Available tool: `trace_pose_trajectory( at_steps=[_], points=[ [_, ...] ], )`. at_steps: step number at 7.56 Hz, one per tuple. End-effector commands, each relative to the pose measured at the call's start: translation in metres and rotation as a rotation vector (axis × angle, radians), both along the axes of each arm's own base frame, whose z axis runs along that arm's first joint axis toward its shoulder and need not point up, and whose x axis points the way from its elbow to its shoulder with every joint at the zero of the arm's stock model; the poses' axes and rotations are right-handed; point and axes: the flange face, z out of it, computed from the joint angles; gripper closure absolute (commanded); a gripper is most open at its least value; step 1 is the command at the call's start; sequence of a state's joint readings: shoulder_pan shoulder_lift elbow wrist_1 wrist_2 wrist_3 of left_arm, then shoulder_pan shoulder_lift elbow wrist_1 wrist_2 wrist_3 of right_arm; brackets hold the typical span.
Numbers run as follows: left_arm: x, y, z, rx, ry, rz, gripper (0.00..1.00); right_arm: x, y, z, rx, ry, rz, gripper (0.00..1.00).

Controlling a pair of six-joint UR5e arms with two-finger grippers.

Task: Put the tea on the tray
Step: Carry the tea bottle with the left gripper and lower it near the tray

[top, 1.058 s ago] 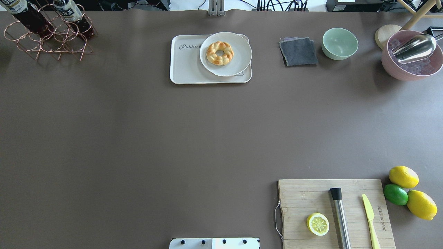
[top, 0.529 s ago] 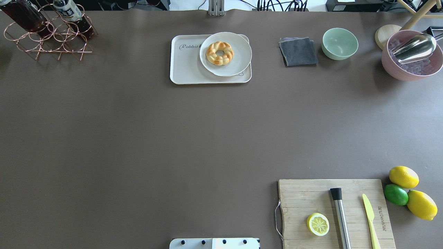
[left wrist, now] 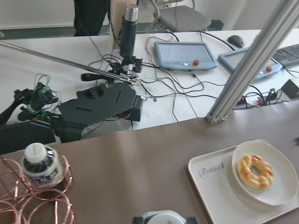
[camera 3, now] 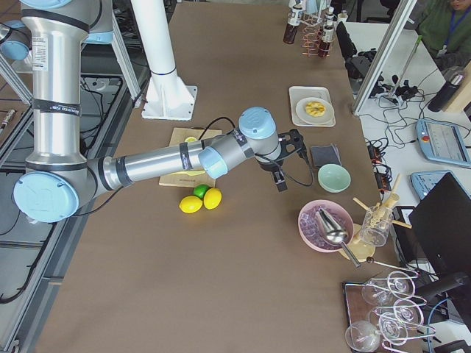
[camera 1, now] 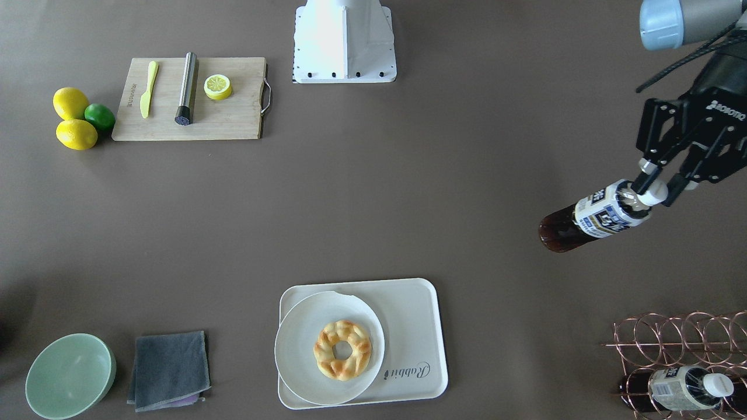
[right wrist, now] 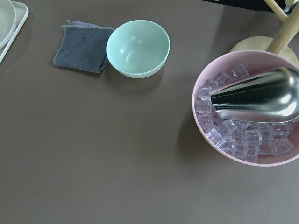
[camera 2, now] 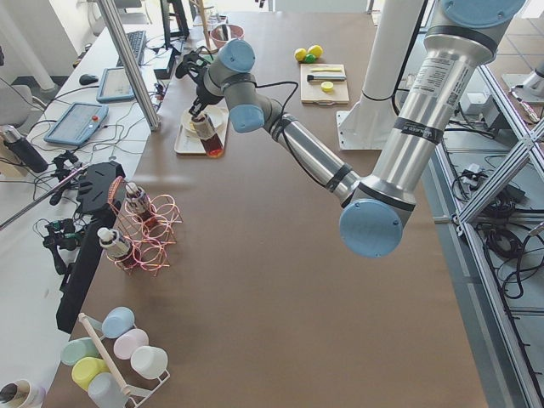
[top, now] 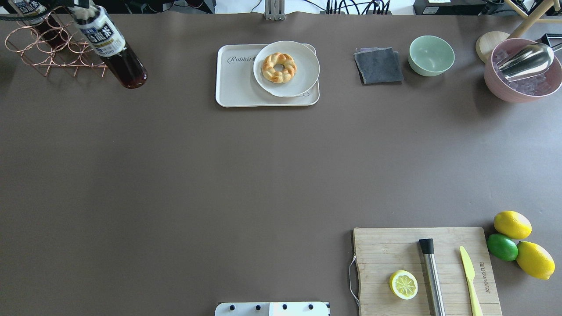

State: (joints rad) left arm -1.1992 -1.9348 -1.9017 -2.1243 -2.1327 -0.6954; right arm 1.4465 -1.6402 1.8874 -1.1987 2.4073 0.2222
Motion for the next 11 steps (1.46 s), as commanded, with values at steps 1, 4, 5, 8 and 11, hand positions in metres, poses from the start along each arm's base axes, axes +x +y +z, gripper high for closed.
trace_pose_trajectory(
  at_steps=[1, 4, 5, 8, 11],
  points=[
    [0.126, 0.057, -0.043, 0.147, -0.026, 0.079, 1.0, -0.012, 0.003, -0.007, 0.057, -0.014, -0.029, 0.0],
    [0.296, 0.137, -0.093, 0.225, -0.096, 0.016, 1.0, -0.017, 0.002, -0.015, 0.07, -0.018, -0.039, 0.0],
    [0.325, 0.165, -0.111, 0.239, -0.101, 0.02, 1.0, -0.022, 0.001, -0.017, 0.069, -0.021, -0.046, 0.0],
    [0.343, 0.174, -0.11, 0.239, -0.115, 0.032, 1.0, -0.029, -0.002, -0.022, 0.074, -0.025, -0.057, 0.0],
    [0.348, 0.175, -0.106, 0.236, -0.115, 0.043, 1.0, -0.03, -0.005, -0.025, 0.077, -0.037, -0.066, 0.0]
  ],
)
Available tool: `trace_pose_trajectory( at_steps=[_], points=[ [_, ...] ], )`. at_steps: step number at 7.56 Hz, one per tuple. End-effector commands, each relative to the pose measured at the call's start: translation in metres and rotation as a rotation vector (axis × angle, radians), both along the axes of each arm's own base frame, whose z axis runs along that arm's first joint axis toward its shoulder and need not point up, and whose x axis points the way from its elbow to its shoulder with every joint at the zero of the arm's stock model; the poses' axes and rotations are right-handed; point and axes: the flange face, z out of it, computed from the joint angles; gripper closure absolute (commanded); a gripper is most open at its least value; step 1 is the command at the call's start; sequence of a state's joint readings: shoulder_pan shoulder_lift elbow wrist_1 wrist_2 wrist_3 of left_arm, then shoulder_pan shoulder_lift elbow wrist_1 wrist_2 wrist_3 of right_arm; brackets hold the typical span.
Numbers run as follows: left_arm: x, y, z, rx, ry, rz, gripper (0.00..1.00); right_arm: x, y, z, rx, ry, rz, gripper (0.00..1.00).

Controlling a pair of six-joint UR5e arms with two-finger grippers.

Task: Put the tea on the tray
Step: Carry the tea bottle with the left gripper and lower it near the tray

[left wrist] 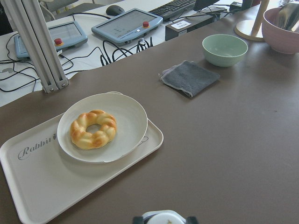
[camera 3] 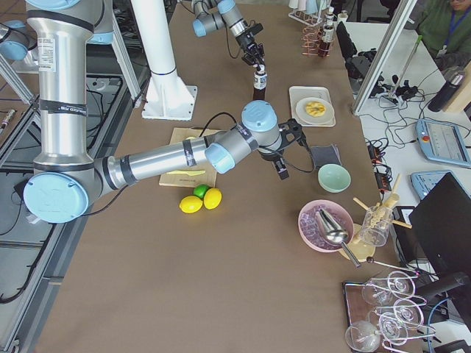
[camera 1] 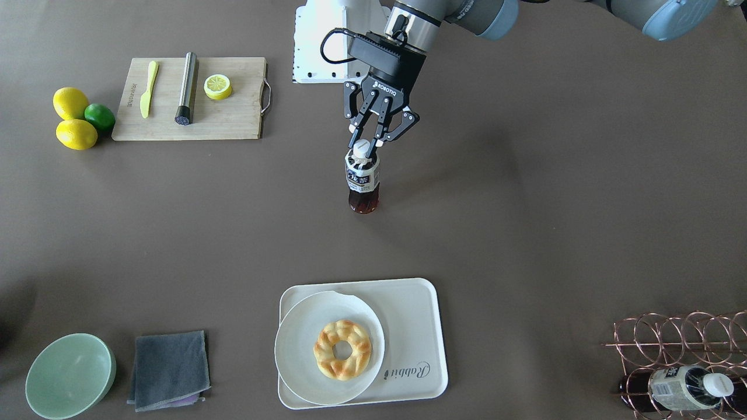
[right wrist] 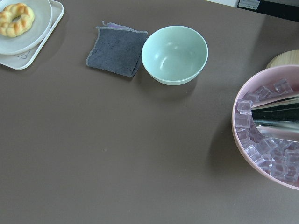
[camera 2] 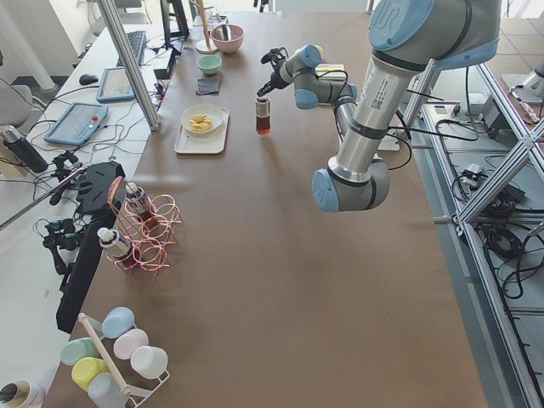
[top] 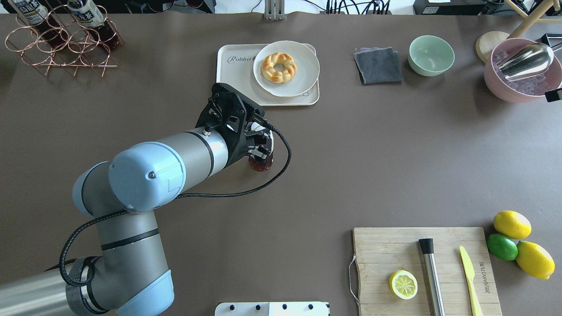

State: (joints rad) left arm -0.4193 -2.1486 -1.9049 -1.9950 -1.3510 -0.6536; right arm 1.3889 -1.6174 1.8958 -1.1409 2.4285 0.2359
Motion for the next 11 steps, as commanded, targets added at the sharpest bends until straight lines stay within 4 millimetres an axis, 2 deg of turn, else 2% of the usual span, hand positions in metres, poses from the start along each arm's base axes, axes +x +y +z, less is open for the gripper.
trace_pose_trajectory(
  at_steps=[1, 7, 8, 9, 10, 11],
  points=[
    [0.009, 0.012, -0.002, -0.001, 0.01, 0.026, 1.0, -0.001, -0.002, -0.001, 0.001, -0.003, -0.002, 0.0],
    [0.015, 0.023, -0.002, 0.003, 0.04, 0.043, 1.0, -0.001, -0.001, -0.001, 0.001, -0.004, -0.003, 0.0],
    [0.015, 0.023, -0.001, 0.001, 0.038, 0.044, 0.49, -0.001, -0.001, -0.001, 0.002, -0.004, -0.003, 0.0],
    [0.015, 0.023, 0.001, 0.001, 0.034, 0.044, 0.25, -0.001, -0.001, -0.002, 0.004, -0.004, -0.003, 0.0],
    [0.015, 0.023, 0.001, 0.003, 0.04, 0.043, 0.1, -0.001, 0.0, -0.003, 0.005, -0.006, -0.004, 0.0],
    [0.012, 0.023, -0.003, 0.003, 0.053, 0.042, 0.04, -0.001, 0.0, -0.004, 0.007, -0.006, -0.004, 0.0]
  ],
)
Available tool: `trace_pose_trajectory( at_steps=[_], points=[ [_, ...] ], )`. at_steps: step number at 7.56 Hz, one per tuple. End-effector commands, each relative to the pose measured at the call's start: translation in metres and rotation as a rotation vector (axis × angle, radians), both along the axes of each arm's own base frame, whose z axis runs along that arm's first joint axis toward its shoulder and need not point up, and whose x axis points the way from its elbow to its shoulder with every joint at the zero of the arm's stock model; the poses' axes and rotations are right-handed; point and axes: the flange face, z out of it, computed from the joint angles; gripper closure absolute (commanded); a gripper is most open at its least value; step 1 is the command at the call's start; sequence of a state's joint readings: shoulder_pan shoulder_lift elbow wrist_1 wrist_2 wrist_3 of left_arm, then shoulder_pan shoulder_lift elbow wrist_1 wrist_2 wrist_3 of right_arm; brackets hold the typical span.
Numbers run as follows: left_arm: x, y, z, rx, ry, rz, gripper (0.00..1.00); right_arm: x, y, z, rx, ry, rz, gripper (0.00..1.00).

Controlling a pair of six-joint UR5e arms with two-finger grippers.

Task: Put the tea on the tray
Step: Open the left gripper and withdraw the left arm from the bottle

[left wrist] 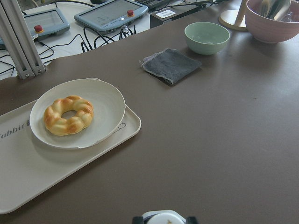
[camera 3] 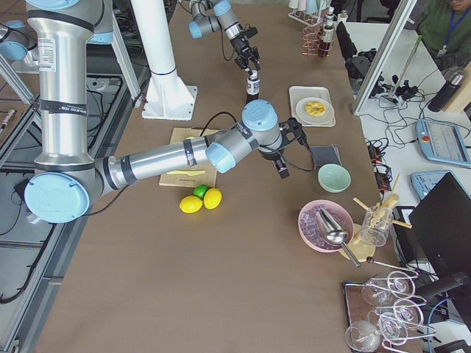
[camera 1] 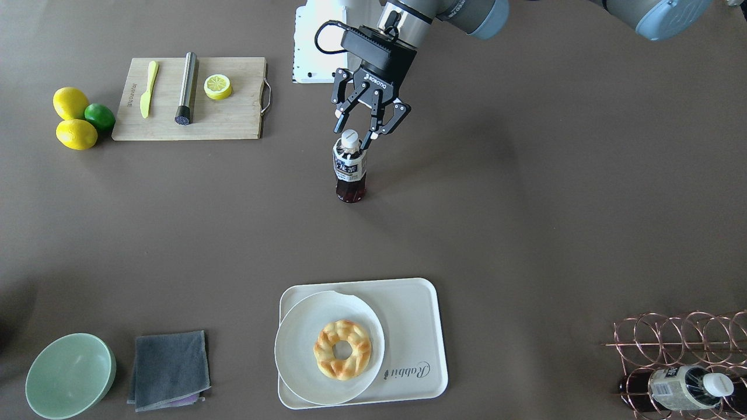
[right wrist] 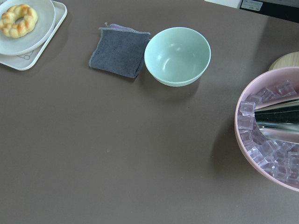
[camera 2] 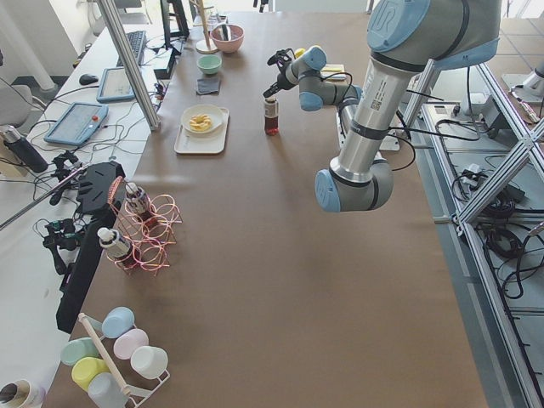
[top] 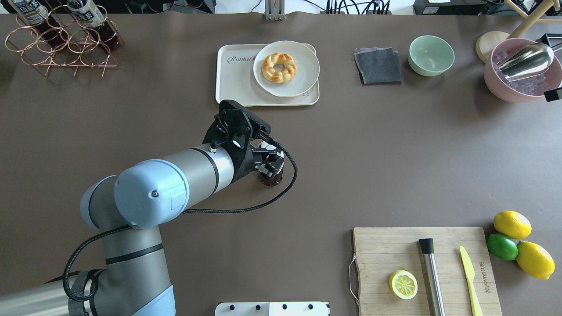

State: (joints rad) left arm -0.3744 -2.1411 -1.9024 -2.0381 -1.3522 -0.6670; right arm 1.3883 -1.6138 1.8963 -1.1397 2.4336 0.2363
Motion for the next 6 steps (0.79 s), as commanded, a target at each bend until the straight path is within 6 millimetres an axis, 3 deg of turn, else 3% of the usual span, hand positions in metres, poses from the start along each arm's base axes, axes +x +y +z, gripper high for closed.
trace_pose_trajectory(
  at_steps=[1, 2, 3, 4, 5, 6],
  points=[
    [-0.016, 0.002, -0.013, 0.01, 0.044, -0.003, 0.03, 0.0, 0.0, -0.004, 0.005, -0.003, -0.002, 0.0],
    [-0.032, -0.003, -0.011, 0.0, 0.058, -0.02, 0.03, -0.001, -0.004, -0.009, 0.017, -0.007, -0.004, 0.0],
    [-0.044, -0.018, 0.011, -0.119, 0.09, -0.033, 0.03, -0.007, -0.009, -0.02, 0.035, -0.011, -0.014, 0.0],
    [-0.073, -0.049, 0.045, -0.244, 0.079, 0.002, 0.03, -0.018, -0.015, -0.03, 0.053, -0.014, -0.032, 0.0],
    [-0.12, -0.083, 0.092, -0.348, 0.035, 0.043, 0.03, -0.035, -0.023, -0.048, 0.039, -0.037, -0.033, 0.0],
    [-0.164, -0.102, 0.138, -0.438, 0.001, 0.068, 0.03, -0.058, -0.031, -0.072, 0.017, -0.067, -0.03, 0.0]
  ],
)
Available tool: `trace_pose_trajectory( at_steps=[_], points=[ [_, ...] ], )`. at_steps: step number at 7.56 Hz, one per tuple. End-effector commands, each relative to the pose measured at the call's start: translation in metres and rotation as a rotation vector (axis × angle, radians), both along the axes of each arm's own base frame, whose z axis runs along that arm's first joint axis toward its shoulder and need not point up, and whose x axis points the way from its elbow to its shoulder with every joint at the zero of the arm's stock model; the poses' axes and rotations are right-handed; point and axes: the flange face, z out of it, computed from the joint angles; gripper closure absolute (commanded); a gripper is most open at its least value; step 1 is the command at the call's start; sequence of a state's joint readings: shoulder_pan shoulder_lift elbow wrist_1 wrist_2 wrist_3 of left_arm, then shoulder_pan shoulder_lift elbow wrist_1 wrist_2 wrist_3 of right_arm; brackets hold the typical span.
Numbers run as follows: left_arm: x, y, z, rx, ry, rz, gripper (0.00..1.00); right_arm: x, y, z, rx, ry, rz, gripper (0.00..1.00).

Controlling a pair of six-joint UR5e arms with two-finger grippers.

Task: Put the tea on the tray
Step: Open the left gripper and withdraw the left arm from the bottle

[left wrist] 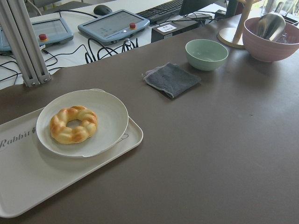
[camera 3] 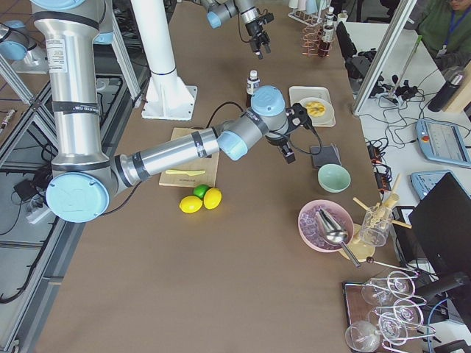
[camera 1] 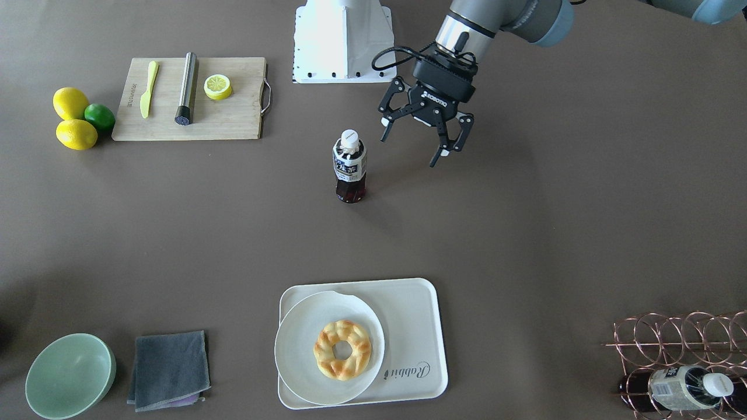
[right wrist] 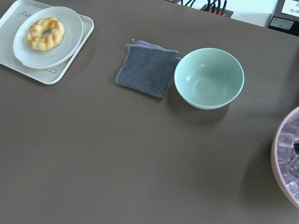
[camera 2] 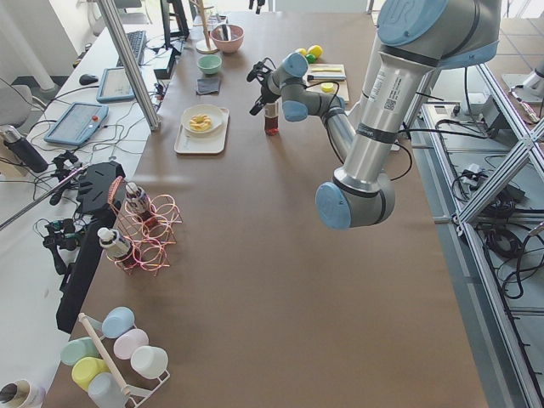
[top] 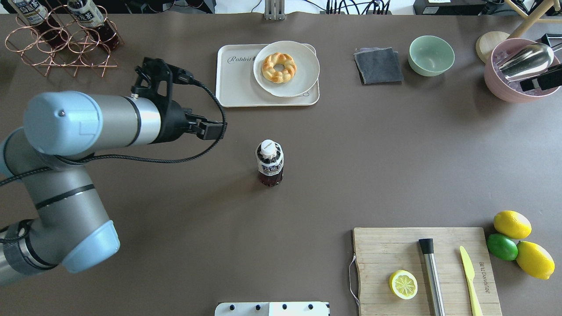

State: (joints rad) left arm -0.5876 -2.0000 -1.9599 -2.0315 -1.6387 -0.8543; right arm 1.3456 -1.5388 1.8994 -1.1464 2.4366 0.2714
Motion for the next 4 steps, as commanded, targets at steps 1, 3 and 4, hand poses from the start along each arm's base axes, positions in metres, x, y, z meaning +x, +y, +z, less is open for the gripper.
trace_pose_trajectory(
  at_steps=[1, 3, 4],
  points=[
    [-0.126, -0.048, 0.13, -0.283, -0.077, 0.052, 0.01, -0.06, -0.016, -0.059, -0.039, -0.07, -0.016, 0.0],
    [-0.208, -0.036, 0.253, -0.392, -0.245, 0.03, 0.01, -0.104, -0.024, -0.114, -0.039, -0.118, -0.013, 0.0],
    [-0.271, -0.046, 0.297, -0.358, -0.333, 0.053, 0.01, -0.141, -0.024, -0.149, -0.034, -0.144, -0.012, 0.0]
  ],
)
